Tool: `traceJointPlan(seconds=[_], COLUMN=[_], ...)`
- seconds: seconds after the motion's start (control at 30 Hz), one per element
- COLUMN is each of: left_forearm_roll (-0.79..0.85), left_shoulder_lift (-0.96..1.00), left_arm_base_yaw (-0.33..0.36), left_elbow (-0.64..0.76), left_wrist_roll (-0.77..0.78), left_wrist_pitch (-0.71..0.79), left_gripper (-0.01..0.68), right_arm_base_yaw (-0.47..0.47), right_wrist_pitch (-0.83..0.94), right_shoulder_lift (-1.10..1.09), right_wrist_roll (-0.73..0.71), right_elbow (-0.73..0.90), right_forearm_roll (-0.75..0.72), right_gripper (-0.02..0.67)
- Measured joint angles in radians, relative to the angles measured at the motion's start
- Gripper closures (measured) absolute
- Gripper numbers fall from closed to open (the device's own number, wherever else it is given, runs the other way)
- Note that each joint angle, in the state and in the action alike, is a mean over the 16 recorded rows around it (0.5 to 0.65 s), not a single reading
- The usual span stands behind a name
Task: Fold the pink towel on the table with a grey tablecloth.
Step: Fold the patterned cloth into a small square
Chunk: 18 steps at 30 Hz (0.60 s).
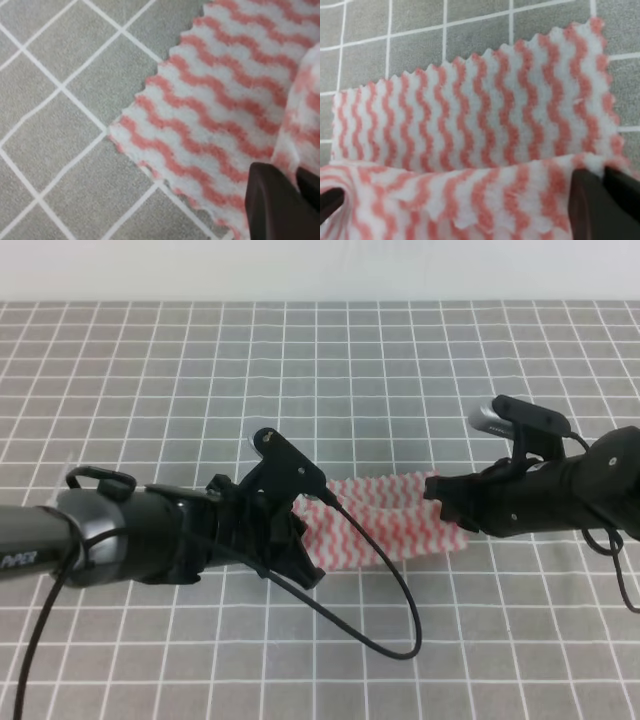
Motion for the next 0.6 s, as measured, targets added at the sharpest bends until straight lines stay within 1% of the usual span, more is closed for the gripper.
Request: traceJointPlan(seconds=[0.6], left_forearm_roll=[0.0], left_shoulder_lift=[0.039], left_arm_base_yaw=[0.006], left_elbow=[-0.041], left_wrist_roll=[-0.006], left_wrist_pitch=[-0.028], left_gripper=[0.677], right_arm_base_yaw=[-0.006], right_wrist_pitch=[0.043], right_shoulder_lift=[0.063], right_wrist_roll=[-0.013], right_elbow=[-0.069], right_forearm_roll=[0.002], right_gripper=[0.663])
